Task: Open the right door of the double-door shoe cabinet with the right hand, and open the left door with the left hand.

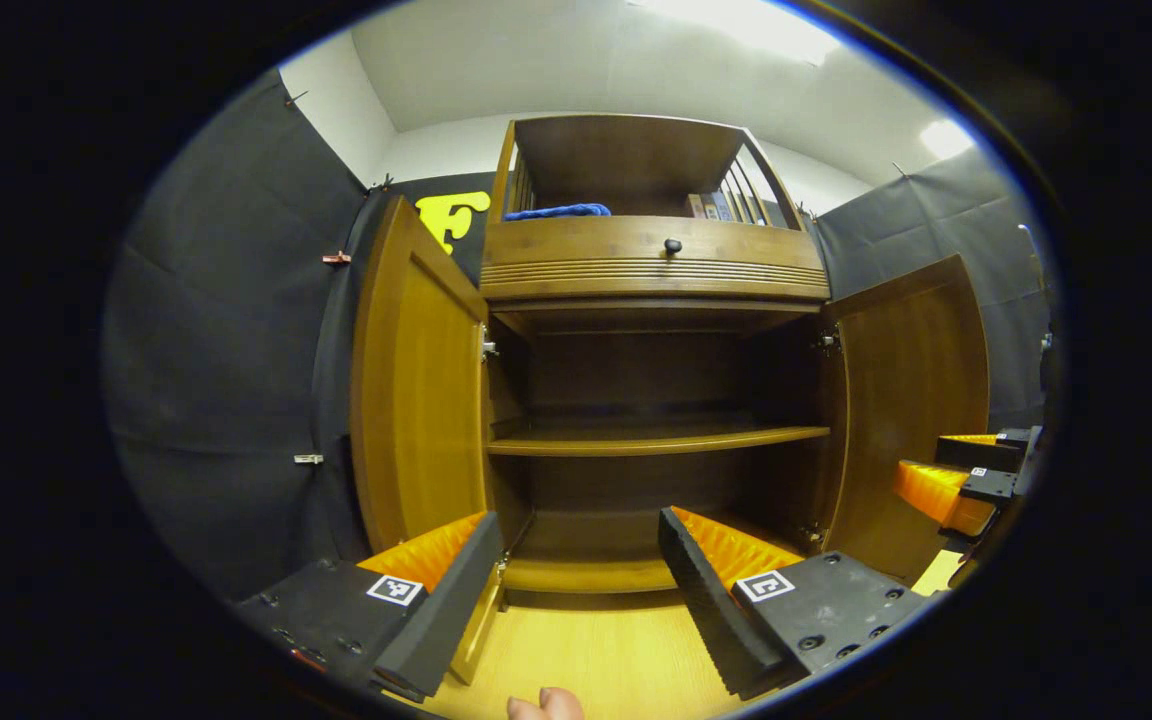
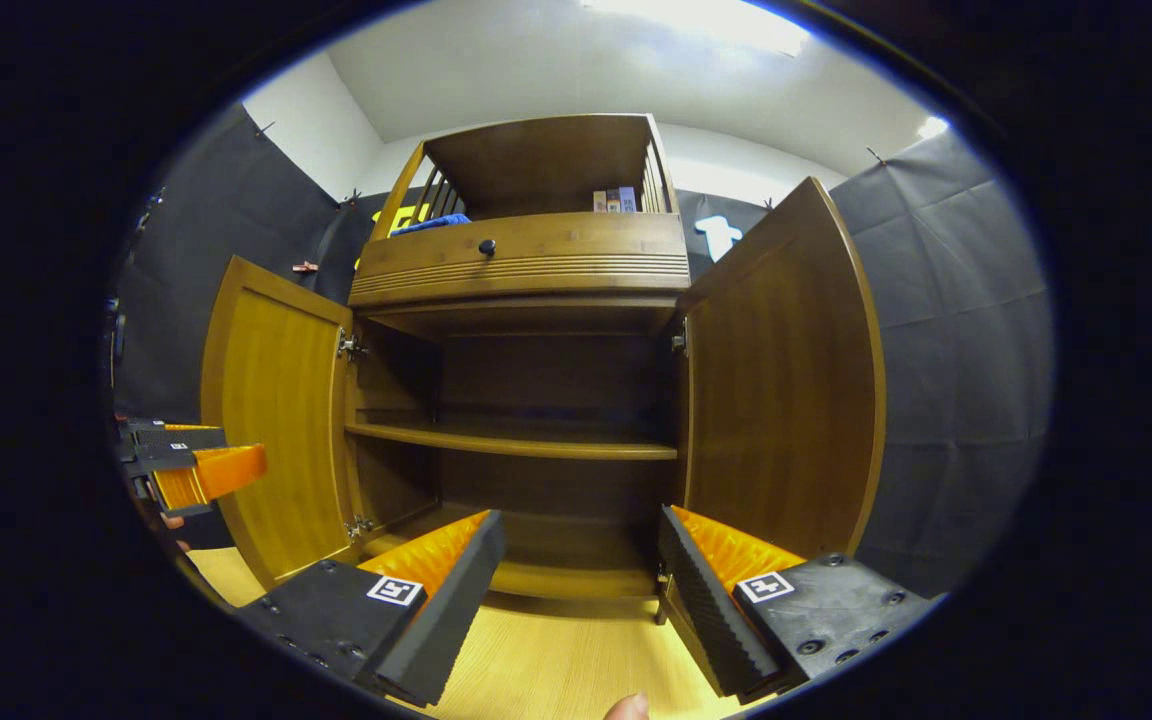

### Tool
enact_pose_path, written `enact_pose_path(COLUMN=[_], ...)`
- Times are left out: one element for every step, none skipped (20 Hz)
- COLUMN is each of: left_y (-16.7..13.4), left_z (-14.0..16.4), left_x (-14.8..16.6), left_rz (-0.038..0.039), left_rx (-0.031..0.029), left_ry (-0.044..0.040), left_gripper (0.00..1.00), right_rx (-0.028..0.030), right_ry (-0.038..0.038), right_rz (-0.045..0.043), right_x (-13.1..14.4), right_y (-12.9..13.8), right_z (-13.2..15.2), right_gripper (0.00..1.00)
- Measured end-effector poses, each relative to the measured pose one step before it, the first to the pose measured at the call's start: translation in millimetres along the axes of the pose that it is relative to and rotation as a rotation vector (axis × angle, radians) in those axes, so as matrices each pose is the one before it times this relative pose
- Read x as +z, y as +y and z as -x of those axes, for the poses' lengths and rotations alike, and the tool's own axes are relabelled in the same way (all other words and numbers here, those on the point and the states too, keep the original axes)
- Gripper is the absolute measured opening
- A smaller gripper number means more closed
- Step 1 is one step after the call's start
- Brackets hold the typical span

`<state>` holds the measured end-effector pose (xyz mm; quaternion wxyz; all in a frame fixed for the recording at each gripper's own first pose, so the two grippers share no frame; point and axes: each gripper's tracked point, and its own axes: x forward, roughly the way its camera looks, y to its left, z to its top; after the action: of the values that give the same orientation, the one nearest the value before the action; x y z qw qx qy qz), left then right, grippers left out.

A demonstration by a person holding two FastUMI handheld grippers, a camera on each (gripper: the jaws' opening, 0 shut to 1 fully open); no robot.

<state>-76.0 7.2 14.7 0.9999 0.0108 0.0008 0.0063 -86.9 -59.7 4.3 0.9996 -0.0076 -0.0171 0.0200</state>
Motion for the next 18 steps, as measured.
enact_pose_path(left_y=[-5.69, -6.22, -7.1, -4.86, -3.43, -4.03, -4.16, -4.1, -2.85, -1.24, 0.16, -0.65, -0.05, -0.19, -0.23, 0.15, -0.16, -0.19], left_z=[-2.71, -2.26, -2.44, -1.9, -1.93, -1.61, -1.93, -0.24, -1.18, -1.13, -0.44, -0.56, -0.85, 0.2, -0.02, 0.48, -0.02, -0.01], left_x=[1.13, 0.81, 0.28, -0.92, 1.45, -0.12, 1.28, -0.96, 1.55, 0.56, 0.55, -0.51, -0.36, -0.88, -0.02, -0.53, 0.51, -0.65], left_rz=[0.00308, 0.00583, 0.00284, -0.00179, -0.00253, -0.00206, 0.00354, 0.00542, 0.0039, 0.00212, 0.00048, 0.00063, 0.00206, 0.00075, -0.00064, -0.0014, -0.00185, -0.00088], left_rx=[-0.00912, -0.00955, -0.01329, -0.008, -0.00157, -0.00344, -0.00537, -0.00628, -0.00524, -0.00013, 0.00086, 0.00162, 0.00207, 0.0, -0.00062, -0.00061, -0.00065, 0.00047], left_ry=[-0.00154, -0.00302, -0.00041, 0.00014, -0.00438, -0.00316, 0.00009, 0.00017, -0.00321, -0.00356, -0.002, -0.00065, 0.00207, 0.00131, 0.0007, 0.00067, 0.00191, -0.00009], left_gripper=[0.98, 0.98, 0.98, 0.98, 1.0, 1.0, 1.0, 0.98, 0.98, 1.0, 0.98, 0.98, 1.0, 0.98, 1.0, 0.98, 0.98, 1.0], right_rx=[0.00128, -0.00024, -0.00149, -0.00212, -0.00088, -0.00032, 0.003, 0.00208, 0.00116, 0.0008, -0.00016, -0.0025, -0.00145, -0.00015, 0.00054, 0.00146, -0.0004, -0.00101], right_ry=[-0.00481, -0.00402, -0.00264, -0.00175, -0.00306, -0.00016, 0.00156, 0.00707, 0.0047, 0.00146, 0.00153, -0.00207, 0.00019, -0.00219, -0.00081, 0.00063, 0.00048, 0.00008], right_rz=[0.0021, 0.00308, 0.00618, 0.00812, 0.00827, 0.00442, -0.00195, -0.00596, -0.00584, -0.00175, 0.00479, 0.00742, 0.00618, 0.00168, -0.00107, -0.0023, -0.00194, -0.0014], right_x=[2.48, 2.02, 0.19, 0.1, -0.06, -0.88, -1.15, -1.54, -0.99, 0.03, 0.12, 0.01, 0.08, 0.29, 0.32, 0.34, -0.12, -0.27], right_y=[1.58, -0.47, -0.56, 0.28, 0.24, 0.19, 0.46, -0.39, -0.48, 0.21, 0.05, -0.32, 0.95, 0.18, 0.38, 0.22, -0.33, -0.16], right_z=[0.59, -0.26, -0.83, -1.06, -1.19, -0.74, -2.06, -0.83, -1.25, -0.5, -0.62, -0.1, -0.86, -0.34, -0.65, -0.2, -0.42, 0.03], right_gripper=[0.98, 0.95, 0.97, 0.98, 1.0, 1.0, 1.0, 0.98, 0.98, 1.0, 1.0, 1.0, 0.95, 1.0, 1.0, 1.0, 1.0, 1.0])
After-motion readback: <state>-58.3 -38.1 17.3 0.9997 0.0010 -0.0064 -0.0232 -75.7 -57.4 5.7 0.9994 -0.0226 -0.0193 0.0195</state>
